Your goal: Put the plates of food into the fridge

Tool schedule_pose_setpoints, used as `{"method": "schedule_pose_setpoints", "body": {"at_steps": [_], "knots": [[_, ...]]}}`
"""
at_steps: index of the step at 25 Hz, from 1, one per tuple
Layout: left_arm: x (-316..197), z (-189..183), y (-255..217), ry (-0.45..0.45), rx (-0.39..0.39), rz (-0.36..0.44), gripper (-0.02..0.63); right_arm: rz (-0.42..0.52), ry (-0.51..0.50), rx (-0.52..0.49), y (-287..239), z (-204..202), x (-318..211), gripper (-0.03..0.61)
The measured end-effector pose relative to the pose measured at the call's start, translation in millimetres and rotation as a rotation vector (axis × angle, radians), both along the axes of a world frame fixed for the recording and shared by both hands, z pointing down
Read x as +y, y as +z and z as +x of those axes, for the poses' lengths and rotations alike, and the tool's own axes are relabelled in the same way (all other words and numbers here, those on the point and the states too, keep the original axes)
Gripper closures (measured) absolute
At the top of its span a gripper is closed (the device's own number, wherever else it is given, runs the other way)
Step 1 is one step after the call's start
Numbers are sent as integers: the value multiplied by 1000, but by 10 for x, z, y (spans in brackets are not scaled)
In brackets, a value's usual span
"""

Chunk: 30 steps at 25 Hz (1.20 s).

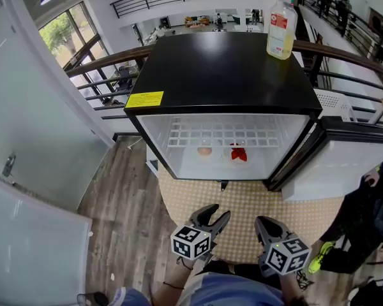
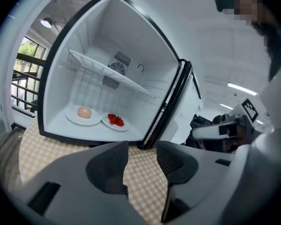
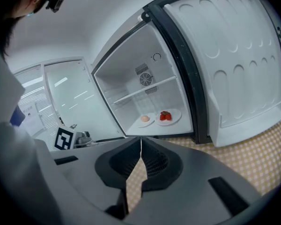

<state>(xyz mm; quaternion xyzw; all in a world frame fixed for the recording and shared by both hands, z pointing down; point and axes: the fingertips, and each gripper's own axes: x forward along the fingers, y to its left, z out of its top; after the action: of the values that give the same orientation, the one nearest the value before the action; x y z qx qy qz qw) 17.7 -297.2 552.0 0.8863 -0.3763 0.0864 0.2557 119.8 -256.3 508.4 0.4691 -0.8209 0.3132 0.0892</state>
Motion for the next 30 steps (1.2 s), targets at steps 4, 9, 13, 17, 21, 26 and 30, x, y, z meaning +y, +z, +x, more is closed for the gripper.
{"method": "schedule_pose_setpoints", "body": {"at_steps": [4, 9, 13, 17, 21, 26, 30], "knots": [[401, -175, -267, -23, 98, 14, 500, 10, -16, -2, -39, -238, 151, 558], [796, -303, -358, 44, 68, 61, 510, 29, -22, -5, -72, -530, 368, 558], [969, -460, -380, 61, 95, 54, 517, 29, 0, 0, -68, -694, 619, 558], [1143, -619, -487, 83, 98, 79, 522, 17, 25, 11, -10, -826, 872, 558], [1276, -703, -477, 115, 77, 99, 529, 0, 40, 28, 54, -924, 1064, 558], [1421, -781, -485, 111, 117, 85, 533, -20, 37, 41, 79, -1034, 1211, 558], [1524, -797, -451, 107, 137, 70, 538, -32, 14, 46, 114, -1119, 1298, 558]]}}
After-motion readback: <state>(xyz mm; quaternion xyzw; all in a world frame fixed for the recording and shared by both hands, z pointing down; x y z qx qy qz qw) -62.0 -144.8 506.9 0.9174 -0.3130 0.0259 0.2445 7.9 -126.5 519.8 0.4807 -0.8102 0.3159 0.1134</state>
